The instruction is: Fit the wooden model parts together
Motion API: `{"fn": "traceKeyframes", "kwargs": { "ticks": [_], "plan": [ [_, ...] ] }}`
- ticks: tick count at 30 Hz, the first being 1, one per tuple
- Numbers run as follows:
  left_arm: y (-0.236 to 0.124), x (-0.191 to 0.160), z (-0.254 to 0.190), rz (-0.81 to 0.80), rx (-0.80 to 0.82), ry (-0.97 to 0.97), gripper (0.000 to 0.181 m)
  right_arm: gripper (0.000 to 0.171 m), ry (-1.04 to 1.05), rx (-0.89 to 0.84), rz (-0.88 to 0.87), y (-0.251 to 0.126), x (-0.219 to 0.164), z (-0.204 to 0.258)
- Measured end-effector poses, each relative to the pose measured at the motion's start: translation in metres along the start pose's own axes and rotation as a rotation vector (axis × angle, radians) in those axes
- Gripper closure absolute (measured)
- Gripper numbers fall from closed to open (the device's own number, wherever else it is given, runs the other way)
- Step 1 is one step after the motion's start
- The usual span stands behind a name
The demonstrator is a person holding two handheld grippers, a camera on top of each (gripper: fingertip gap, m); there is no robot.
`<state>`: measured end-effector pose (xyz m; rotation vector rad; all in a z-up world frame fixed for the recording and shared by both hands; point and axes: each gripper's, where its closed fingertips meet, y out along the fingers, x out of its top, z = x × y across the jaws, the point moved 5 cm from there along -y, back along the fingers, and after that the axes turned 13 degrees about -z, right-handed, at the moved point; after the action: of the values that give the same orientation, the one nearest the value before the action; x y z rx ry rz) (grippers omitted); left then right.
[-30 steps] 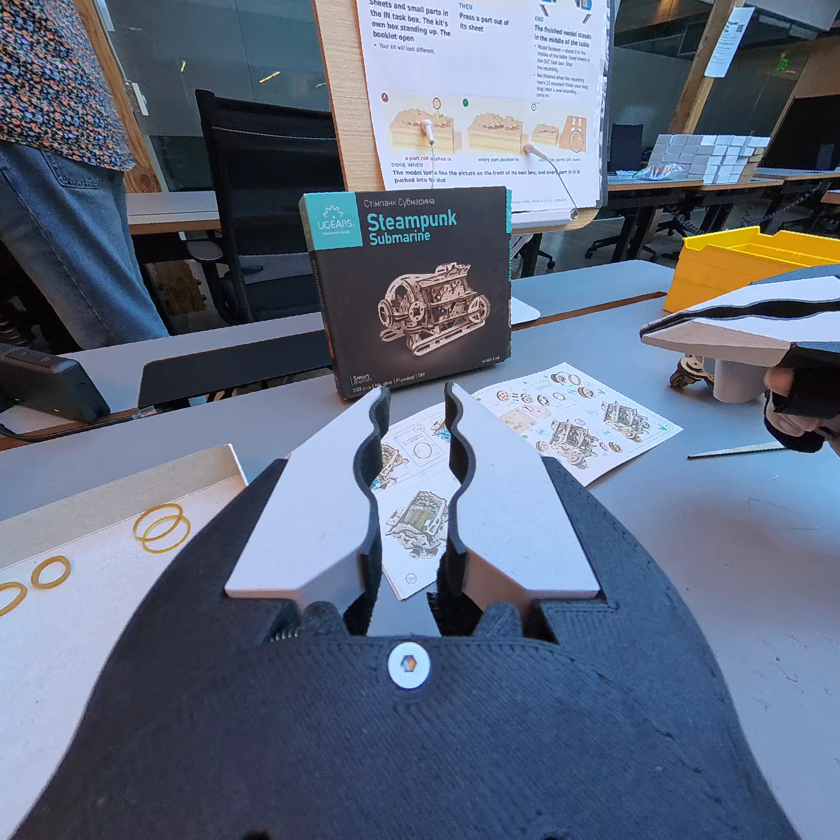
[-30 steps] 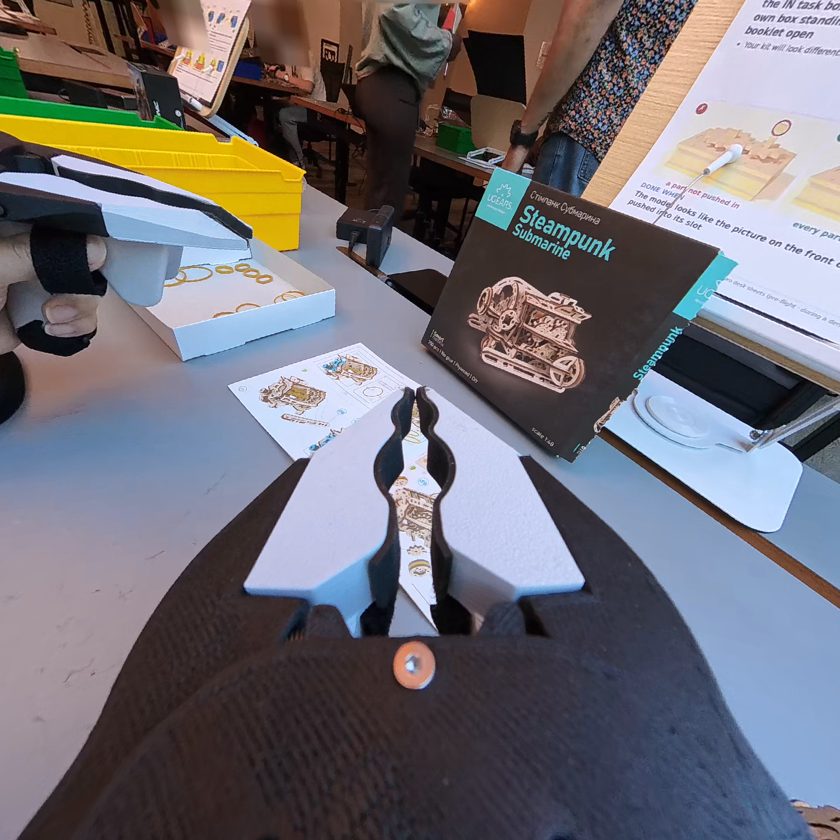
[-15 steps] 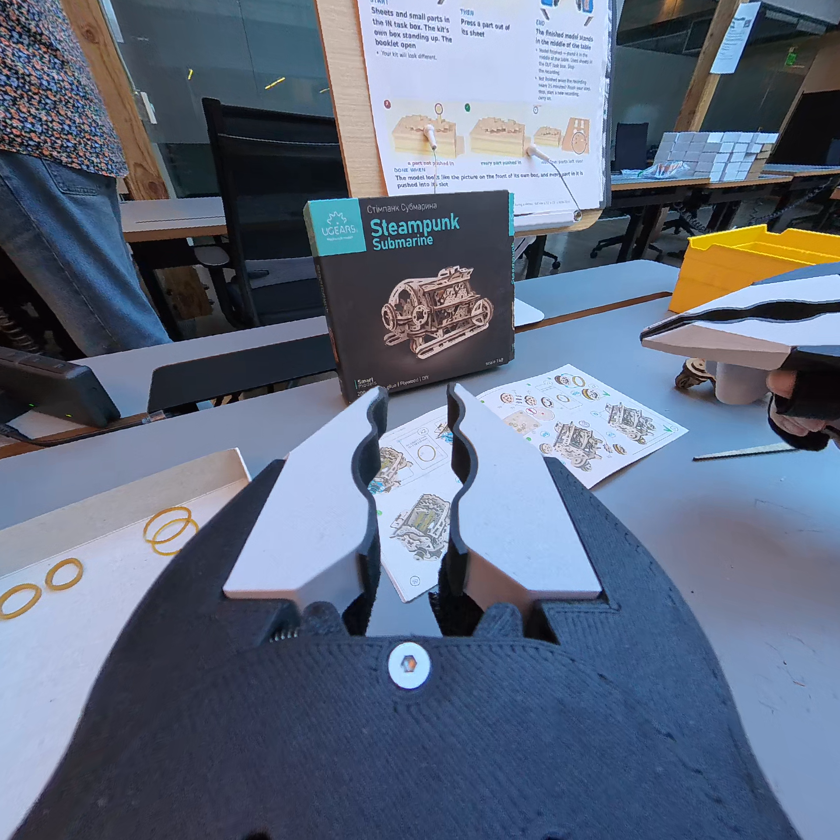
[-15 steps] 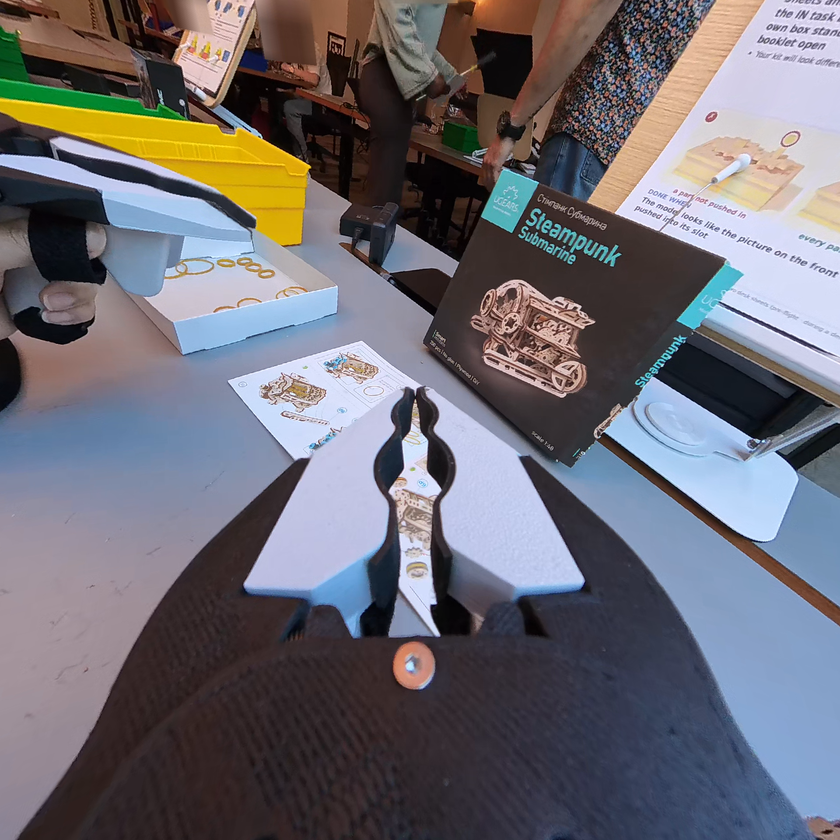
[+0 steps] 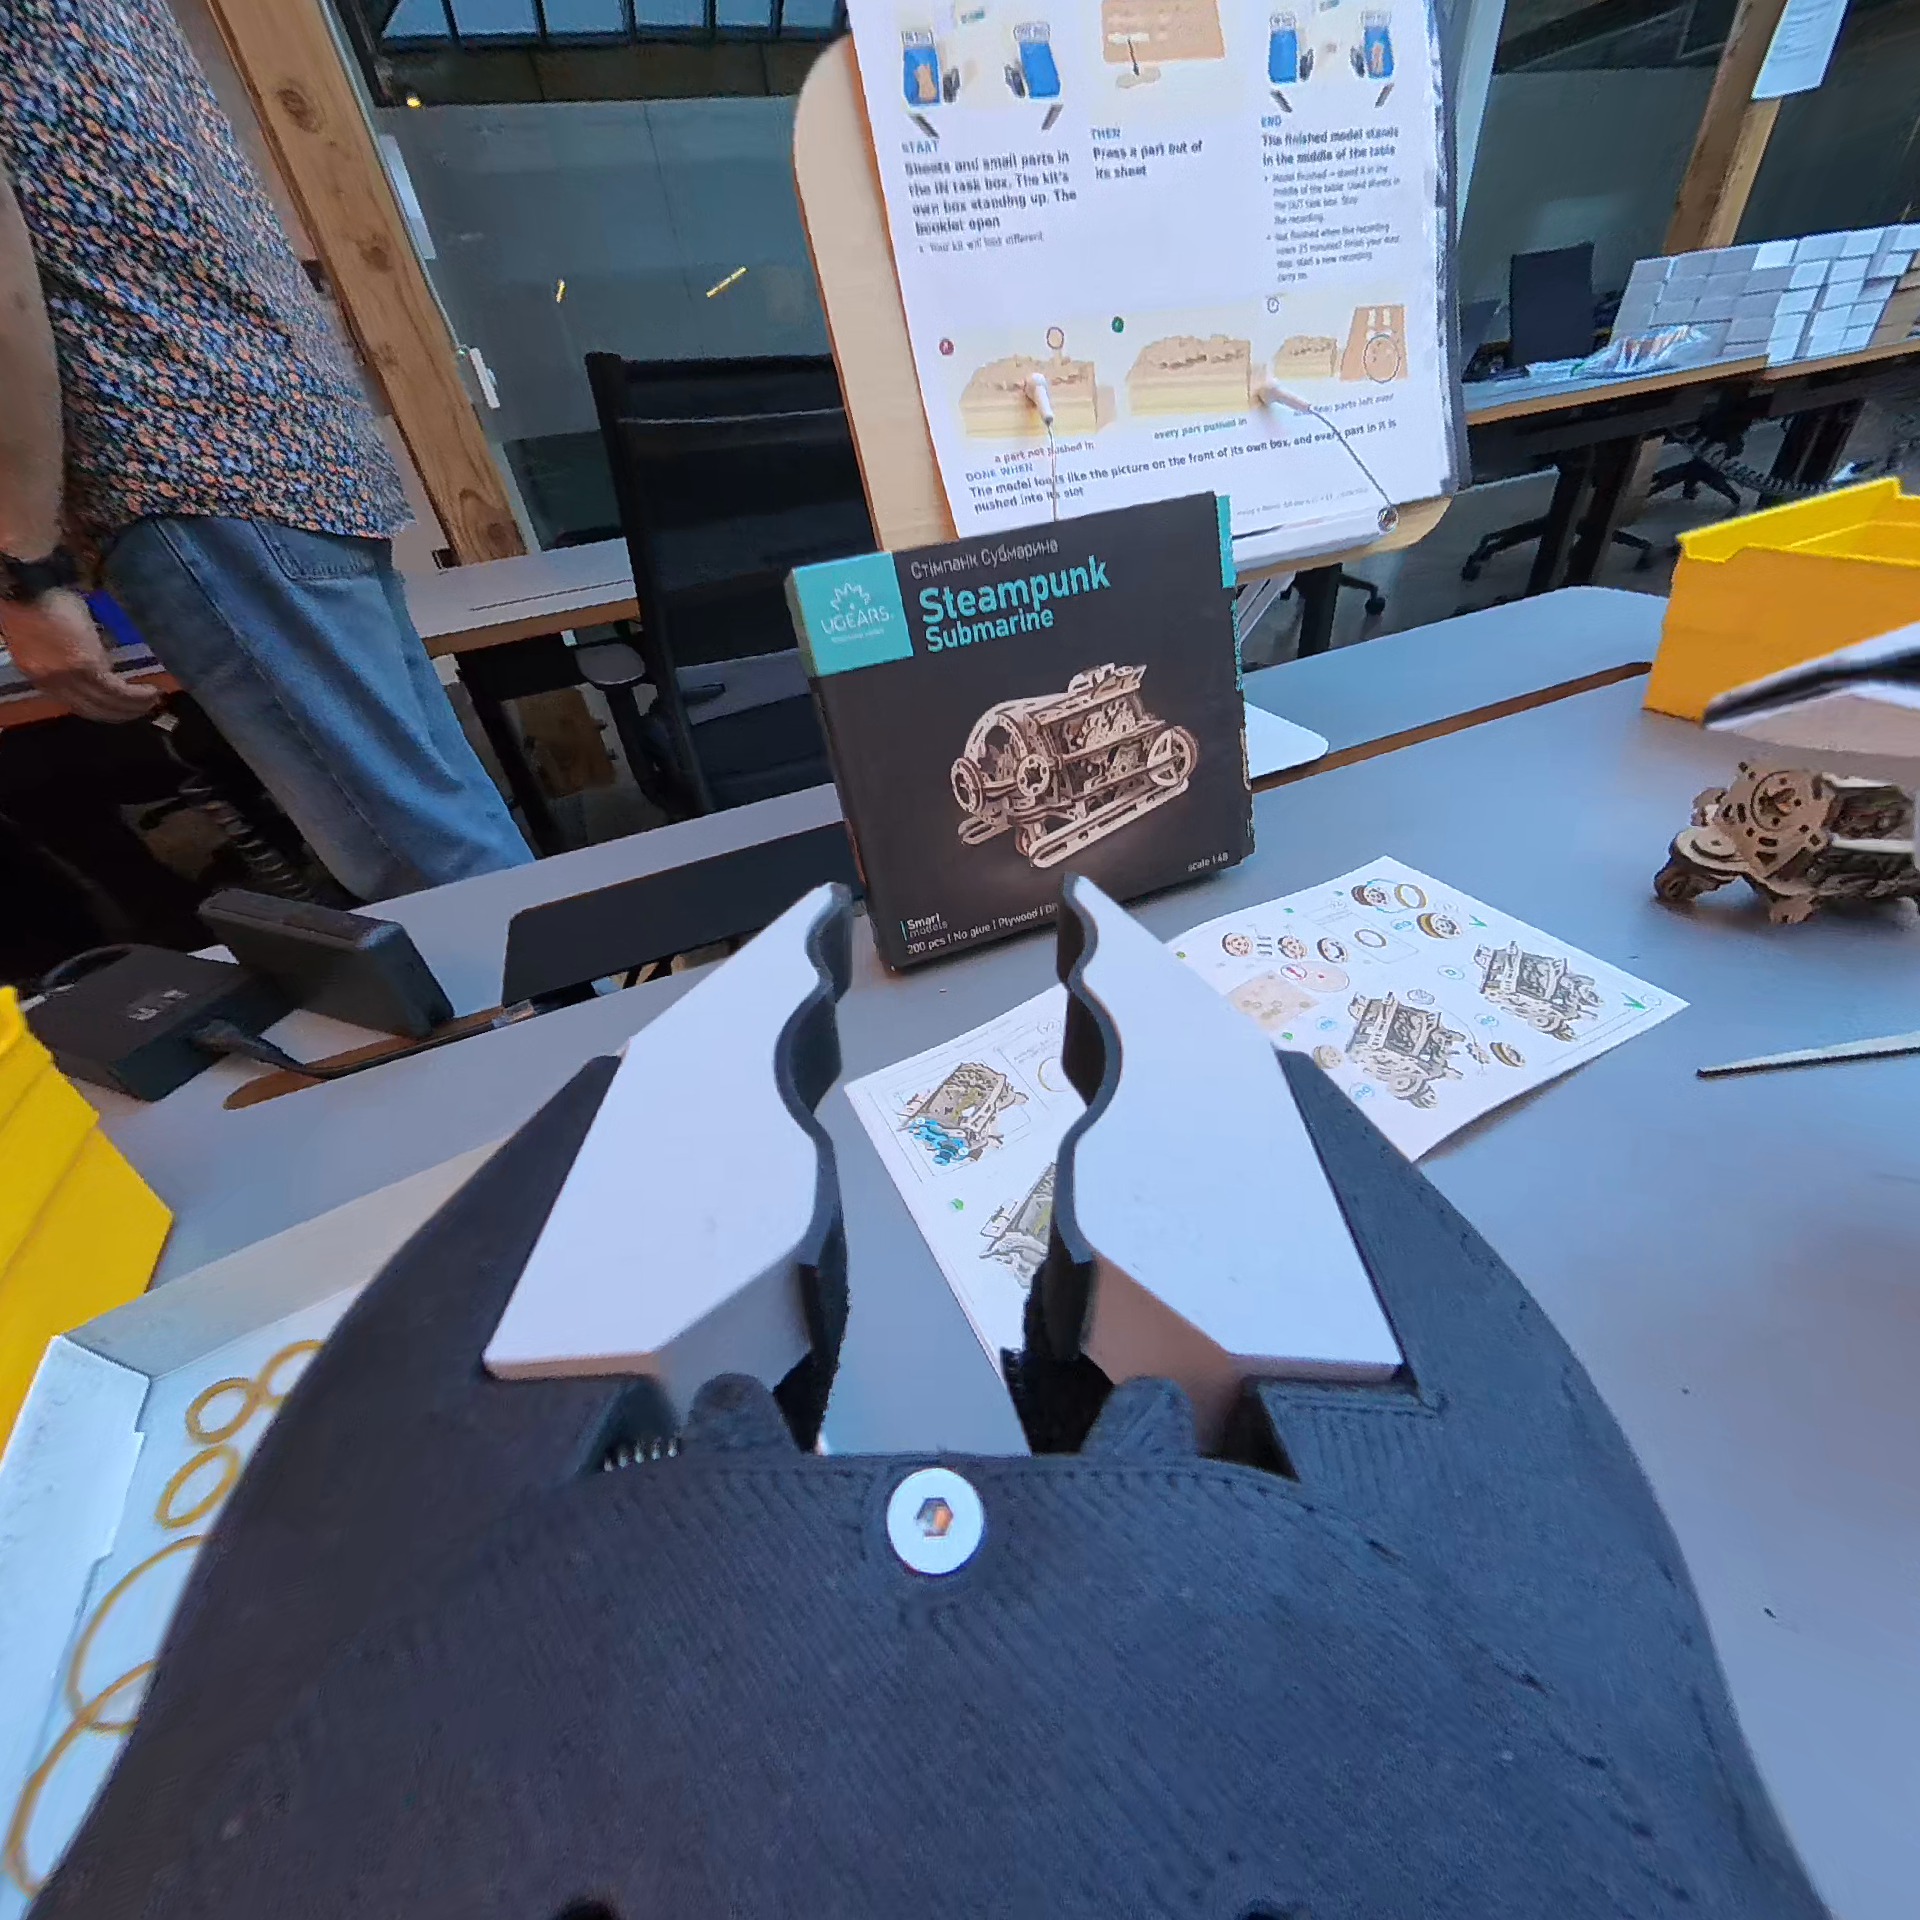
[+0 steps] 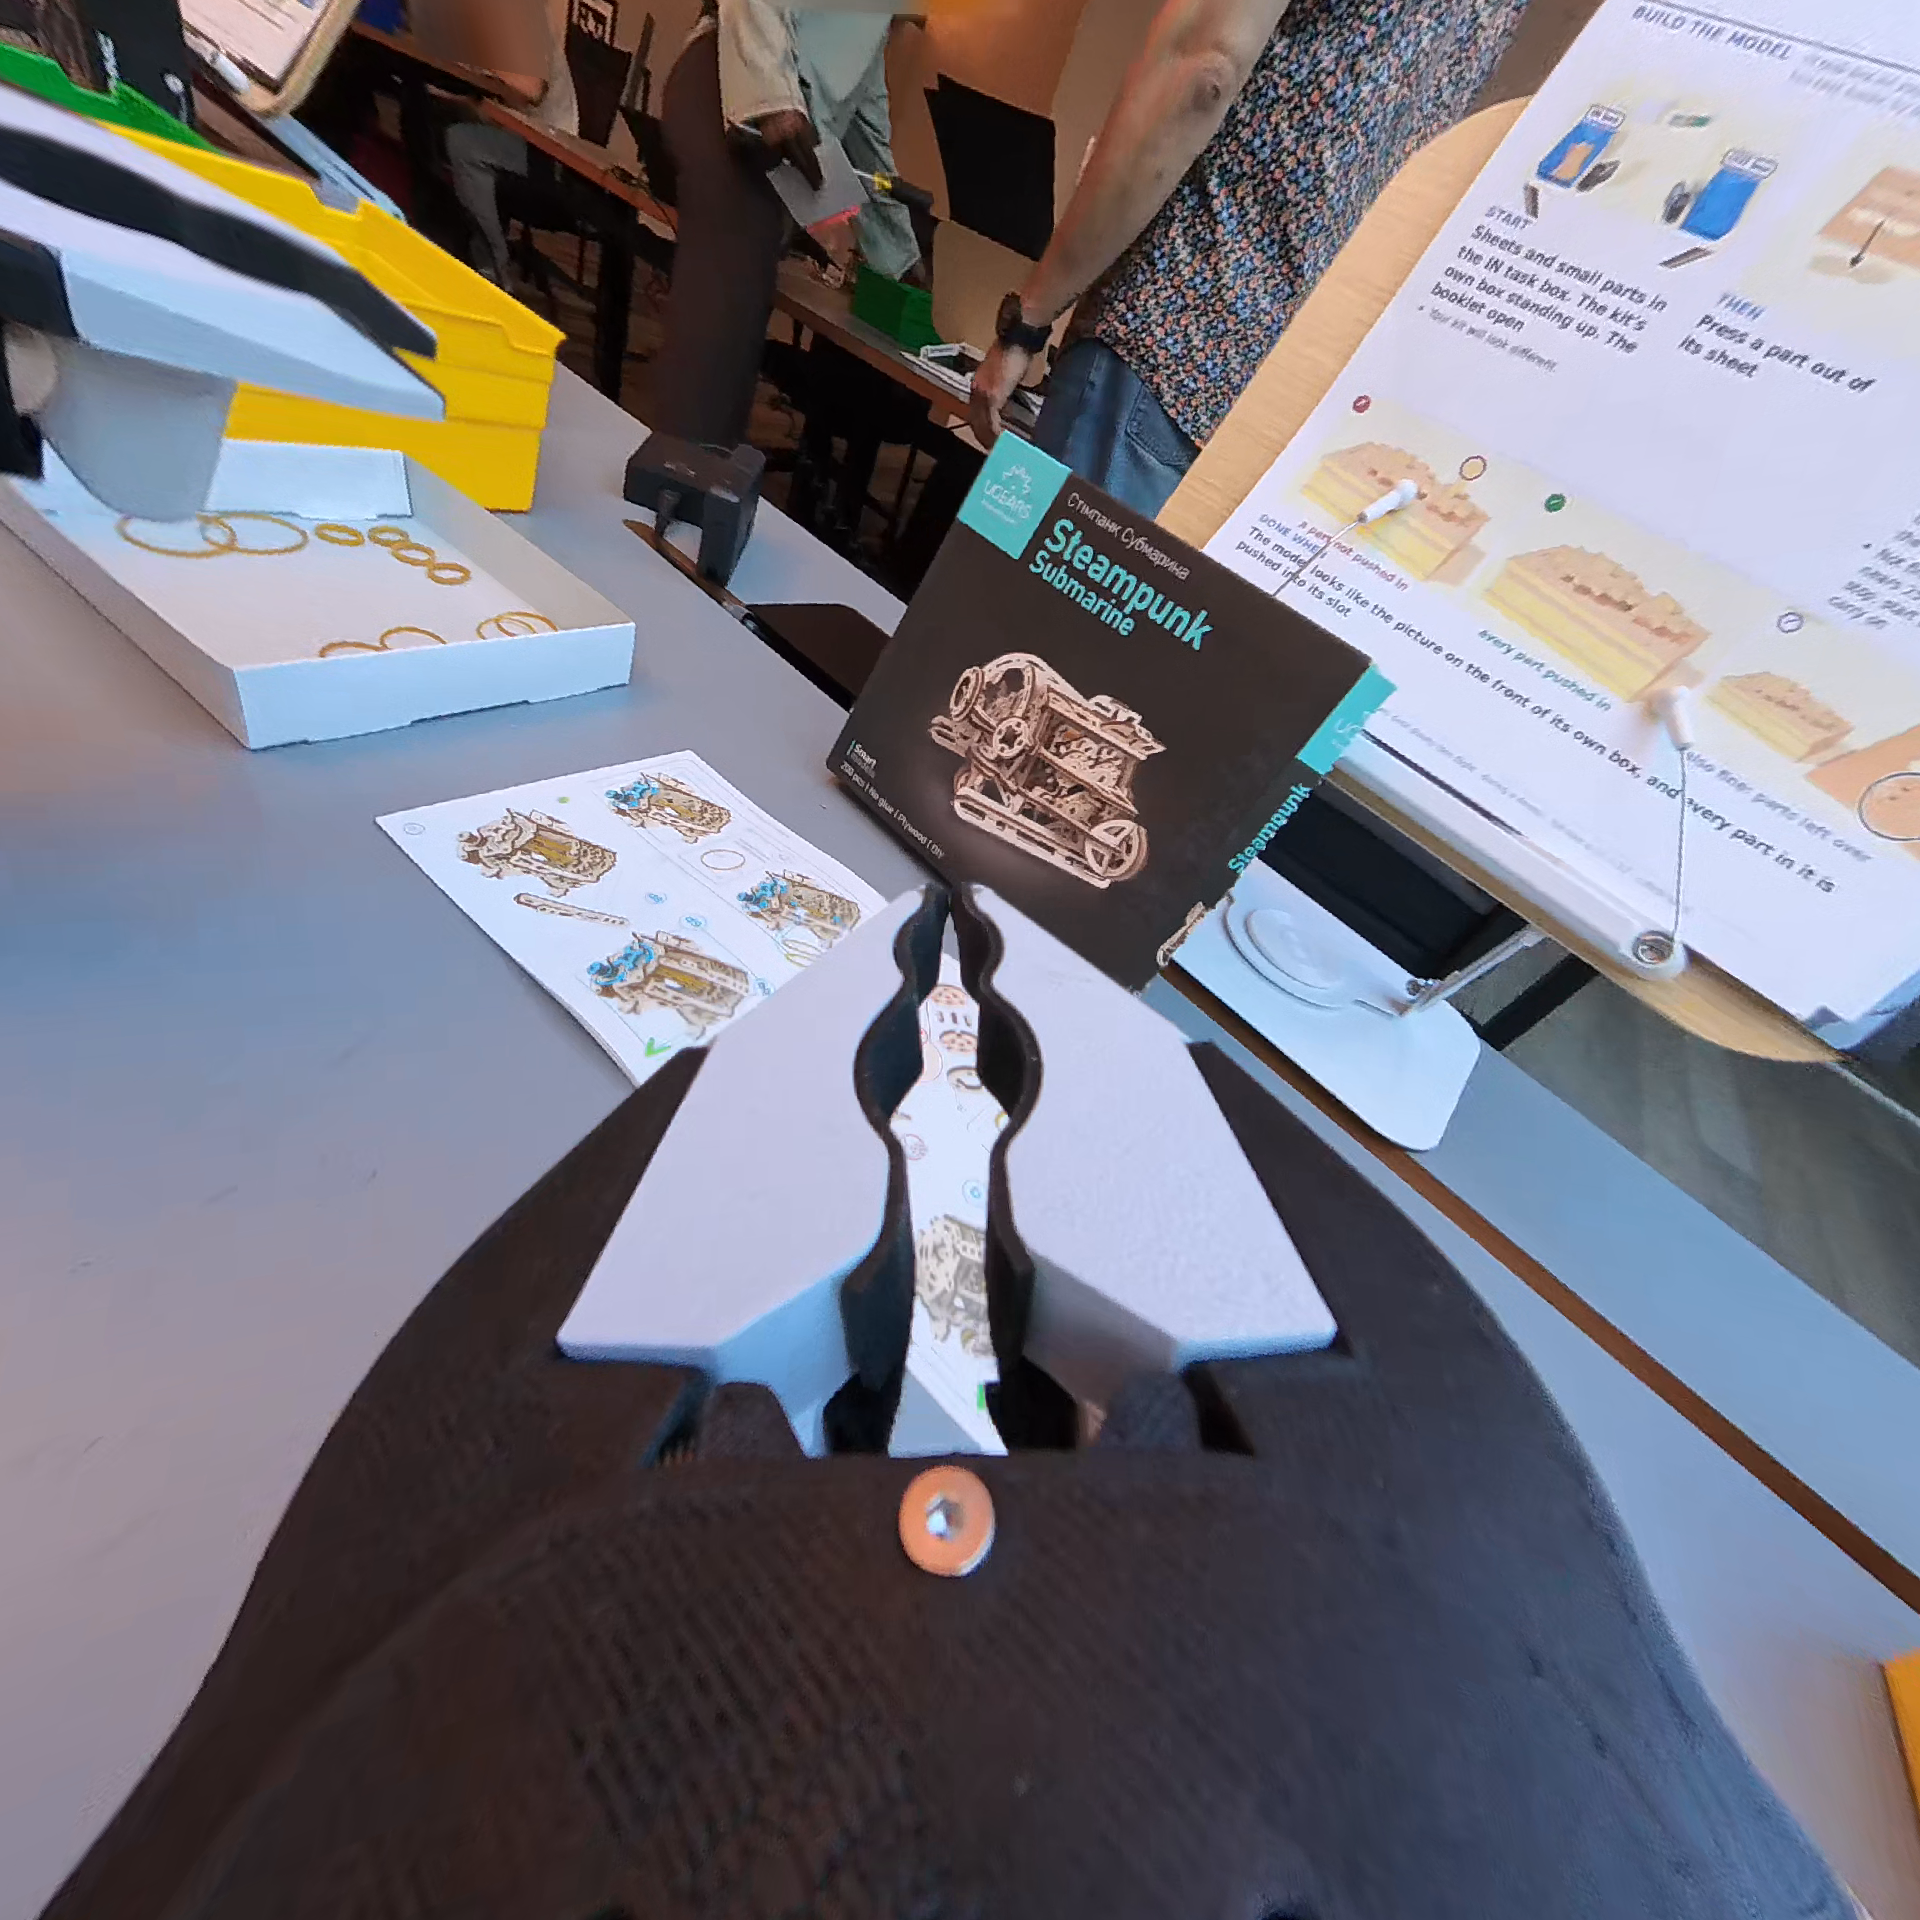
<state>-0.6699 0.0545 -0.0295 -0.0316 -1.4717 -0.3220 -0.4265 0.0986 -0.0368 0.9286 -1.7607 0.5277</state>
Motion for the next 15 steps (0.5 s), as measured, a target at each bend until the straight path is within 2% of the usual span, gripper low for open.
{"fn": "traceKeyframes", "kwargs": {
  "ticks": [4, 10, 15],
  "plan": [
    [-0.026, 0.027, 0.022, -0.023, 0.094, -0.011, 0.133, 0.169, 0.037, 0.029, 0.010, -0.014, 0.005, 0.013],
    [-0.115, 0.044, 0.083, 0.034, 0.211, -0.114, 0.129, 0.164, -0.091, 0.024, 0.121, -0.037, 0.001, 0.035],
    [-0.178, 0.064, 0.117, 0.045, 0.286, -0.119, 0.132, 0.163, -0.066, -0.026, 0.145, -0.056, 0.001, 0.045]
  ]
}}
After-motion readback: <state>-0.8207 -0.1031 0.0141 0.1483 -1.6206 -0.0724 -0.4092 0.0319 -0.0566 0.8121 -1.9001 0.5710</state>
